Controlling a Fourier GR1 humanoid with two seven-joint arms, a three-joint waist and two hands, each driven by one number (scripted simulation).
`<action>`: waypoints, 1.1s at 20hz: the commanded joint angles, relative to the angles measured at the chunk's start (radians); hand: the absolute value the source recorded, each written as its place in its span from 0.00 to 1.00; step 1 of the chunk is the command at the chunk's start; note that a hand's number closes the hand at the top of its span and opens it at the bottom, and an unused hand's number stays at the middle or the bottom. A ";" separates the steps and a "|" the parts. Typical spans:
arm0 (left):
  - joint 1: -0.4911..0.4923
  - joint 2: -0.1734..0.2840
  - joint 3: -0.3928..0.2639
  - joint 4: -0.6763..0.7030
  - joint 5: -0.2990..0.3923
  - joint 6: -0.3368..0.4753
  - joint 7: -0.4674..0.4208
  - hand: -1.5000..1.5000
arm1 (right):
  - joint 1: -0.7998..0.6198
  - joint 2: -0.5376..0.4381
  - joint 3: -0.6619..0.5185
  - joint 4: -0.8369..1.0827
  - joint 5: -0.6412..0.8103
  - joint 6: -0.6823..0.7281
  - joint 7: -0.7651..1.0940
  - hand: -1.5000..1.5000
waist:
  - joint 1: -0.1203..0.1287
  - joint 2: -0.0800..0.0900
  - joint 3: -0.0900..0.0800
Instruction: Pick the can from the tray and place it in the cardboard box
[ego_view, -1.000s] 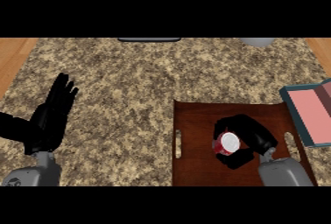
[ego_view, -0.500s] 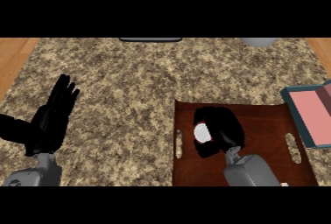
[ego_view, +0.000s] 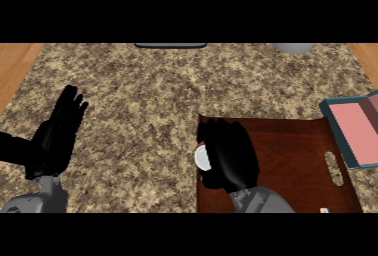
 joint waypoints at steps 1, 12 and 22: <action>0.059 -0.038 -0.039 -0.035 -0.025 0.014 -0.020 0.50 | -0.037 0.005 0.001 -0.157 -0.001 0.010 0.101 1.00 | -0.002 -0.002 0.000; -0.009 0.005 0.006 0.003 -0.001 -0.001 0.016 0.50 | -0.176 -0.034 -0.289 -0.348 0.055 0.019 0.302 1.00 | -0.009 0.000 0.000; 0.007 -0.014 0.004 0.015 -0.009 -0.003 -0.035 0.50 | -0.203 -0.206 -0.688 -0.174 -0.147 -0.022 0.111 1.00 | 0.000 0.004 0.001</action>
